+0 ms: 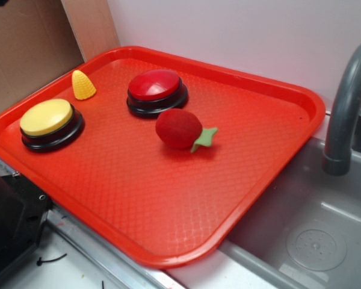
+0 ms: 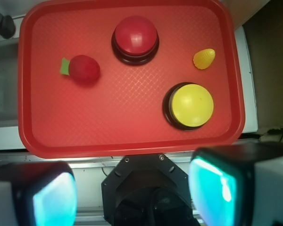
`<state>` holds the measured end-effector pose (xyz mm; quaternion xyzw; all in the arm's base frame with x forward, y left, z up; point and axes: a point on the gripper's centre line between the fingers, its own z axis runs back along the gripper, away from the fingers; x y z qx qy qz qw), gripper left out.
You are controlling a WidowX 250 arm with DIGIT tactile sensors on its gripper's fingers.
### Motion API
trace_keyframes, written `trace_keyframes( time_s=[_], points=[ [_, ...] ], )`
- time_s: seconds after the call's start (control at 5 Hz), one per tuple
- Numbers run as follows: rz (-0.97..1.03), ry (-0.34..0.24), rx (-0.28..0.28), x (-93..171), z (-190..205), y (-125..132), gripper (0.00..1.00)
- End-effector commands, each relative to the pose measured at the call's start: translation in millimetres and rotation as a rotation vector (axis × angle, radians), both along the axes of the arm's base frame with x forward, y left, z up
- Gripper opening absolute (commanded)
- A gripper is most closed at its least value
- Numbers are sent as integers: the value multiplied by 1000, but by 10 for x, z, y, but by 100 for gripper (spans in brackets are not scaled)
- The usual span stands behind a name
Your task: Push the yellow button.
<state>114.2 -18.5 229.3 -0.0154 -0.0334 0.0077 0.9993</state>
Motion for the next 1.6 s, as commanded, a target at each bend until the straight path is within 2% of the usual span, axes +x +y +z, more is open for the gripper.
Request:
trace_keyframes(
  time_s=[0.0, 0.2, 0.4, 0.6, 0.8, 1.0, 1.4],
  points=[
    [228, 81, 38, 374, -834, 898, 100],
    [172, 124, 50, 496, -1297, 1091, 100],
    [84, 108, 72, 549, -1587, 1054, 100],
    [50, 84, 94, 512, -1719, 1025, 100],
    [33, 100, 92, 521, -1798, 1058, 100],
    [17, 102, 98, 543, -1753, 1024, 100],
    [43, 59, 151, 511, -1297, 915, 100]
  ],
)
